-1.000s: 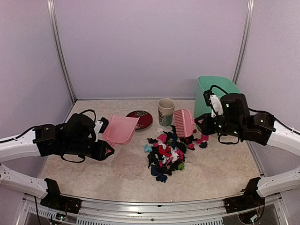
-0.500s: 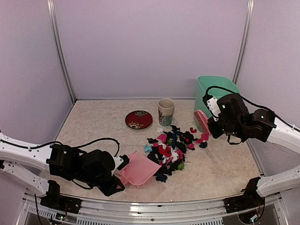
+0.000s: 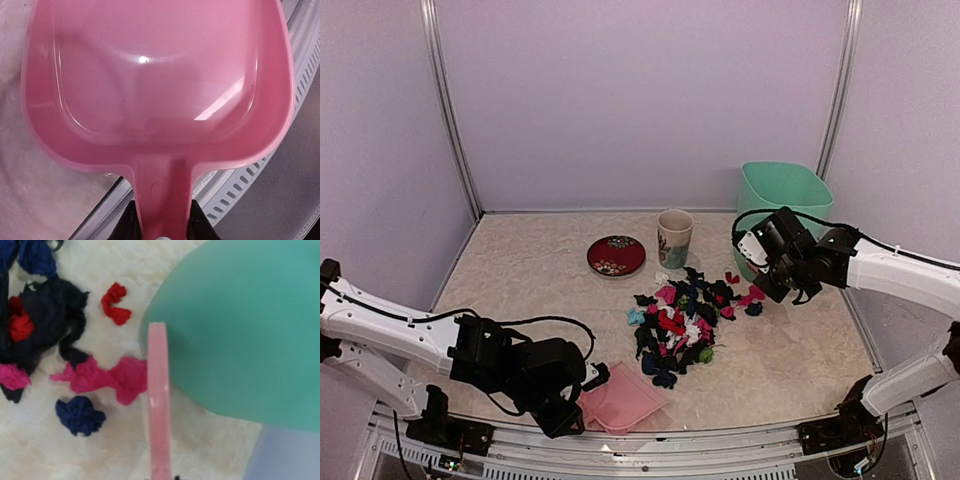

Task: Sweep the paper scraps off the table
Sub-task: Sweep the paper scraps into the dustpan.

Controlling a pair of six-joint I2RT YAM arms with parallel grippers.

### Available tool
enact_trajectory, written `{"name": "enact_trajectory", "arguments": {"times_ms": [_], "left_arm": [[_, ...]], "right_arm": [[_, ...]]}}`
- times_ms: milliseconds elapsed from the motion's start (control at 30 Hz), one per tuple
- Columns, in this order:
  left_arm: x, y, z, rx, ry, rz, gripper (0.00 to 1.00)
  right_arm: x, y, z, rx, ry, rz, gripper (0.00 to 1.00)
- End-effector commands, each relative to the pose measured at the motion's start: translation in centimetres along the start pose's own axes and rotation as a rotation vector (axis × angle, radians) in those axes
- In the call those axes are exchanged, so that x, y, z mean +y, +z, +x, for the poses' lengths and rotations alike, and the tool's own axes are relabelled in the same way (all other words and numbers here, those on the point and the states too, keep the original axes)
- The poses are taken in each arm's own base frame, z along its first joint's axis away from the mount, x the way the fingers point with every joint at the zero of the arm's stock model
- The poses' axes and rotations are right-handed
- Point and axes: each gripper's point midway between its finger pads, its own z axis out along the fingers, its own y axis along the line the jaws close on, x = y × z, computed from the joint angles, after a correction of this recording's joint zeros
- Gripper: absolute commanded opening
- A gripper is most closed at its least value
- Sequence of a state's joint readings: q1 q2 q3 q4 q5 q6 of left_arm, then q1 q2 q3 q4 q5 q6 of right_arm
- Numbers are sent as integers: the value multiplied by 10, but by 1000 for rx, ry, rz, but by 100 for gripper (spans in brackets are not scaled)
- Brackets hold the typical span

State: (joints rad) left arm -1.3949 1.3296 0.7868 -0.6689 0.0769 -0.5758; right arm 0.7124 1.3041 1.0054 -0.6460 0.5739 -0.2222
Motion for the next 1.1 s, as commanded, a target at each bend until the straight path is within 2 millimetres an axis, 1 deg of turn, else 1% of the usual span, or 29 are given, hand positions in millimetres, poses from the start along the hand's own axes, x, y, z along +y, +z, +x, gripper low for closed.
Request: {"name": "enact_trajectory", "arguments": {"times_ms": [0, 67, 133, 267, 333, 400, 467, 500, 533, 600, 700, 767, 833, 900, 933, 1000, 1067], "left_arm": [[-9, -1, -1, 22, 31, 26, 0], [-7, 2, 1, 46, 39, 13, 0], [-5, 7, 1, 70, 44, -2, 0], [-3, 12, 0, 98, 56, 0, 0], [1, 14, -1, 104, 53, -10, 0], [7, 14, -2, 112, 42, -23, 0], [13, 14, -4, 116, 36, -37, 0], [14, 13, -6, 116, 34, -42, 0], [16, 13, -8, 114, 33, -46, 0], [19, 13, -11, 112, 34, -50, 0], [23, 15, -14, 121, 41, -55, 0], [24, 17, -15, 129, 52, -54, 0], [26, 19, -14, 143, 62, -59, 0], [28, 20, -15, 152, 63, -71, 0], [29, 20, -16, 151, 59, -72, 0], [32, 21, -20, 145, 73, -69, 0], [34, 22, -23, 143, 64, -58, 0]], "right_arm": [[9, 22, -7, -20, -57, -51, 0], [15, 33, -6, -8, -69, -68, 0], [22, 38, -10, -12, -73, -101, 0], [40, 41, -20, -25, -47, -201, 0], [53, 35, -25, -30, -32, -292, 0], [63, 25, -34, -42, -6, -368, 0], [71, 8, -43, -55, 19, -446, 0], [73, -2, -47, -63, 28, -469, 0], [71, -12, -51, -73, 40, -477, 0], [58, -29, -59, -95, 71, -461, 0], [29, -48, -68, -122, 119, -384, 0], [8, -51, -69, -132, 139, -291, 0], [-8, -46, -68, -121, 146, -198, 0], [-14, -38, -67, -103, 138, -135, 0], [-14, -33, -67, -98, 135, -124, 0], [-5, -25, -72, -103, 123, -144, 0], [9, -22, -78, -121, 113, -214, 0]]}}
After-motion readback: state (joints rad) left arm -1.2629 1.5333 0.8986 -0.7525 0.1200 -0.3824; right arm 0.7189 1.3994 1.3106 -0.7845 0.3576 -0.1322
